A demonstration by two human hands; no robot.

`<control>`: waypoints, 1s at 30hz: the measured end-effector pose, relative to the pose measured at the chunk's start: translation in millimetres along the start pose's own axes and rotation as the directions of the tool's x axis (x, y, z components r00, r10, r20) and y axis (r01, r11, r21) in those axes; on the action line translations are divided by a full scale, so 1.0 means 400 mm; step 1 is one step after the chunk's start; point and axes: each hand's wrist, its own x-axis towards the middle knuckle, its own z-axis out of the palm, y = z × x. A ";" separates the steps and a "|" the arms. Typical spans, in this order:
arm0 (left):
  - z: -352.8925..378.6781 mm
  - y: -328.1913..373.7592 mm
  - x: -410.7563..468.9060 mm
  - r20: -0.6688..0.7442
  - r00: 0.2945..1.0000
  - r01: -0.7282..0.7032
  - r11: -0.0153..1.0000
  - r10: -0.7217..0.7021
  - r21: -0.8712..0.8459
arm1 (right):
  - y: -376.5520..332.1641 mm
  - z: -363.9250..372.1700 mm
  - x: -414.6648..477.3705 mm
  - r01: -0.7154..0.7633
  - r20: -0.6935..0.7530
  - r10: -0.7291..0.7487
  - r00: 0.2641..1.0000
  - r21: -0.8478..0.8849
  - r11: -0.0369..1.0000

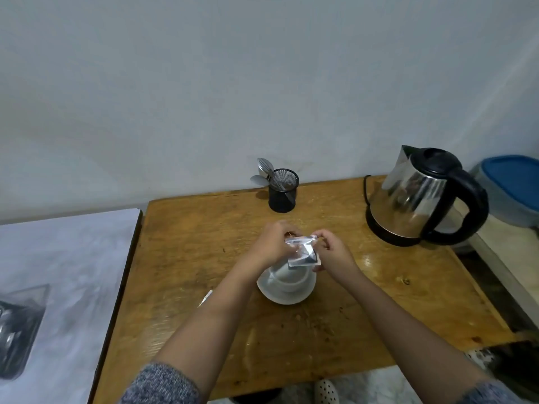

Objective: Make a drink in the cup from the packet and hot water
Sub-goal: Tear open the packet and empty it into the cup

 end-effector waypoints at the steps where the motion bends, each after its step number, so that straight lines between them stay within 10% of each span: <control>1: 0.010 -0.004 -0.002 -0.013 1.000 0.003 1.000 -0.003 0.000 | 0.001 -0.002 0.003 0.045 0.005 -0.045 0.999 -0.088 0.995; 7: 0.033 -0.039 -0.039 -0.101 0.995 0.007 0.999 -0.010 -0.034 | -0.009 0.000 0.015 0.255 0.168 -0.198 0.966 -0.463 0.849; 30: 0.005 -0.087 -0.109 -0.062 0.994 0.096 0.994 -0.093 0.052 | -0.088 0.031 0.044 0.335 0.381 -0.058 0.923 -0.719 0.608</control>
